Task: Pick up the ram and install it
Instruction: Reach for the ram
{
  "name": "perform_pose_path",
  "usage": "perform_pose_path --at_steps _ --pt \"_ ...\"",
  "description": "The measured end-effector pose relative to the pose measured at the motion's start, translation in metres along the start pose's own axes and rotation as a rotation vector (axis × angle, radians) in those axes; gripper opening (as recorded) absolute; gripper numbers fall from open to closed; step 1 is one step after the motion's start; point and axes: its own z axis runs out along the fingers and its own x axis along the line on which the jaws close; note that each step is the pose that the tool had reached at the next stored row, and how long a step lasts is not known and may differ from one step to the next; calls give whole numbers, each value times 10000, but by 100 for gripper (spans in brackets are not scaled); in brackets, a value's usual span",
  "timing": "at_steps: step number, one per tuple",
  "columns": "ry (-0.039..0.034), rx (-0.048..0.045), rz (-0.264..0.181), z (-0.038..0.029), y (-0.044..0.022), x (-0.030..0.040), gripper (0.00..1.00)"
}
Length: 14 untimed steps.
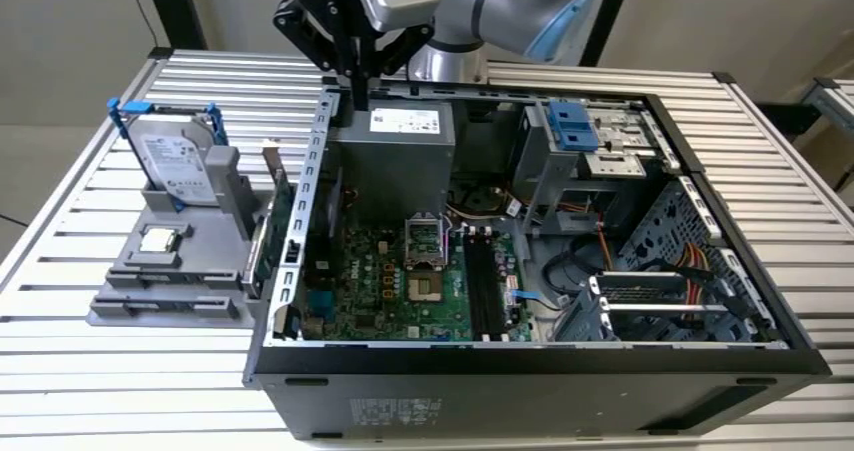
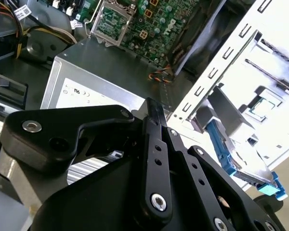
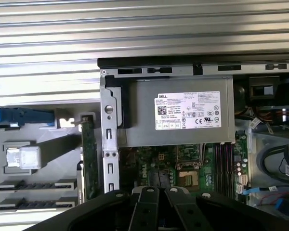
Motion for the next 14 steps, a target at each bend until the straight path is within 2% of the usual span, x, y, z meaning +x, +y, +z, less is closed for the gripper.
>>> perform_pose_path --at_steps 14 --pt "0 0 0 -2 -5 77 0"
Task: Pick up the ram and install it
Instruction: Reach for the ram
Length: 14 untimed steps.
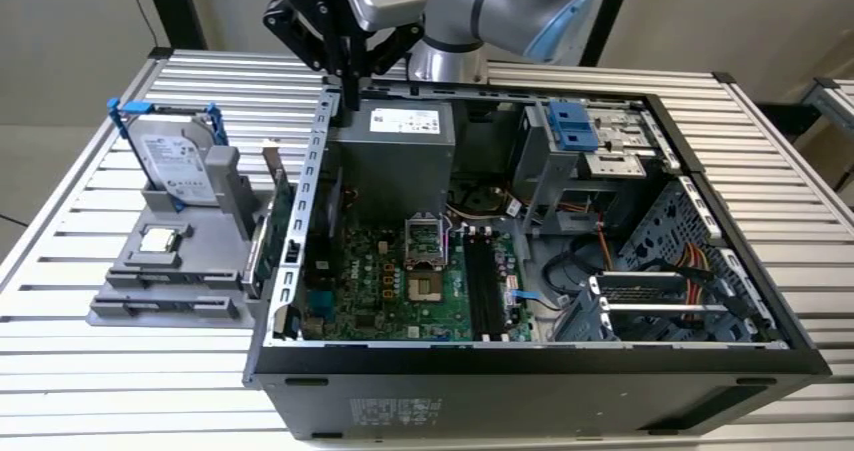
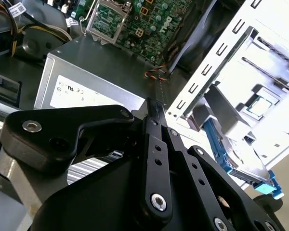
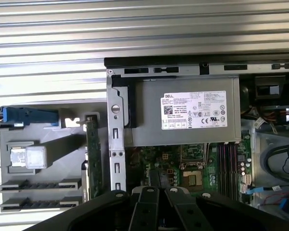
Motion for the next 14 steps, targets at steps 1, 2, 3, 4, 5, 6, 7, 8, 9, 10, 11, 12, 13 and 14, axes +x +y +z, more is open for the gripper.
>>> perform_pose_path --at_steps 1,2,3,4,5,6,7,8,9,10,11,12,13,14 --pt "0 0 0 0 0 5 0" --pt "0 0 1 0 -1 10 0" --pt "1 1 0 -1 -1 14 0" --pt "0 0 1 -1 -1 19 0" --pt "0 0 0 -1 -2 23 0" --pt "0 0 1 -1 -2 28 0" --pt "1 1 0 -1 -2 32 0" --pt "0 0 0 -1 -3 37 0" --pt "1 1 1 -1 -3 41 0" --pt "0 1 1 -2 -3 45 0" --pt "0 0 0 -1 -4 49 0" --pt "0 0 0 -1 -4 53 0" --pt "0 1 -1 -2 -4 57 0" --pt "1 1 0 -2 -4 61 0"
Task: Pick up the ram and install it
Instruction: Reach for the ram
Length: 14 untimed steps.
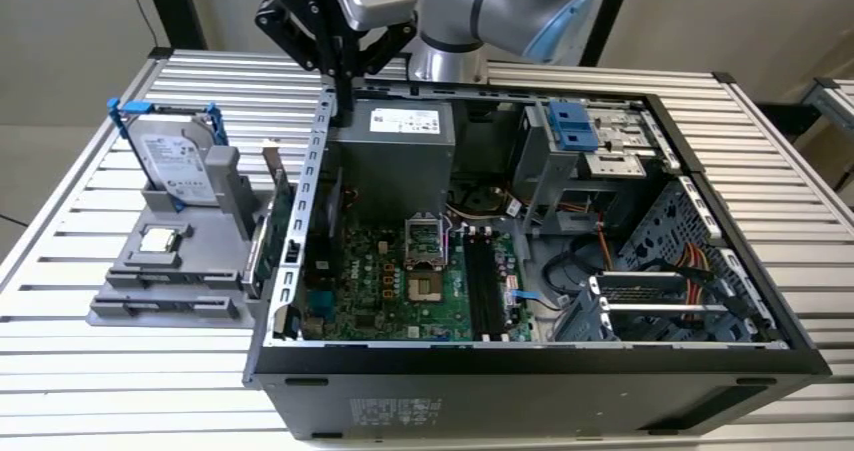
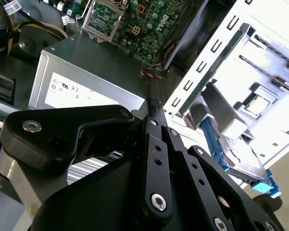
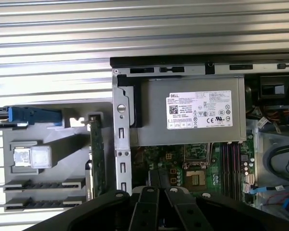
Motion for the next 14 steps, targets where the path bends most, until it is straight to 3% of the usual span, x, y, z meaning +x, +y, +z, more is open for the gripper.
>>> perform_pose_path --at_steps 14 --pt "0 0 -1 -1 -4 53 0"
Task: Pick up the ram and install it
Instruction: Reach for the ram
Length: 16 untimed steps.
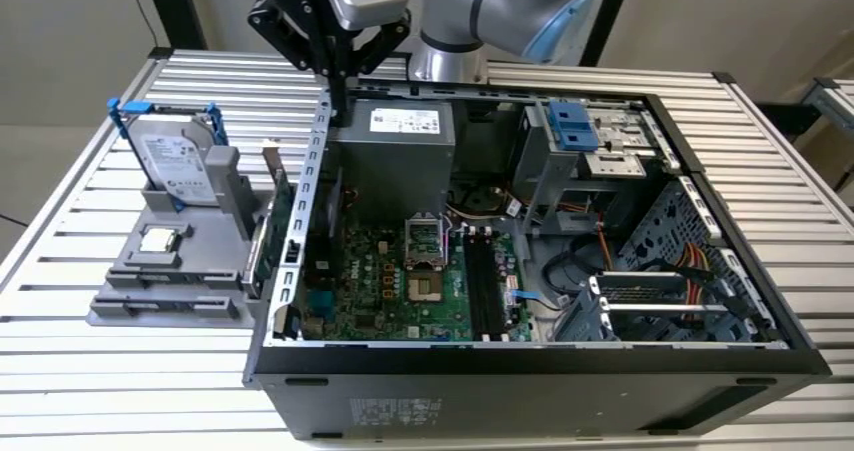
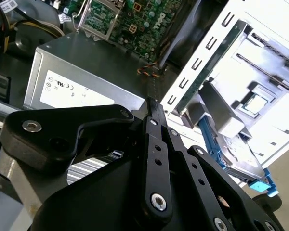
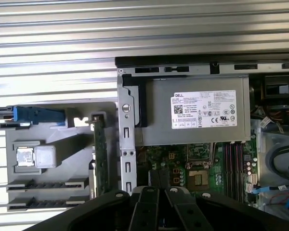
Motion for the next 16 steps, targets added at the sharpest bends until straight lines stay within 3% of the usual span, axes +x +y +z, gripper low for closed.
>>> perform_pose_path --at_steps 16 --pt "0 0 1 -1 -4 53 0"
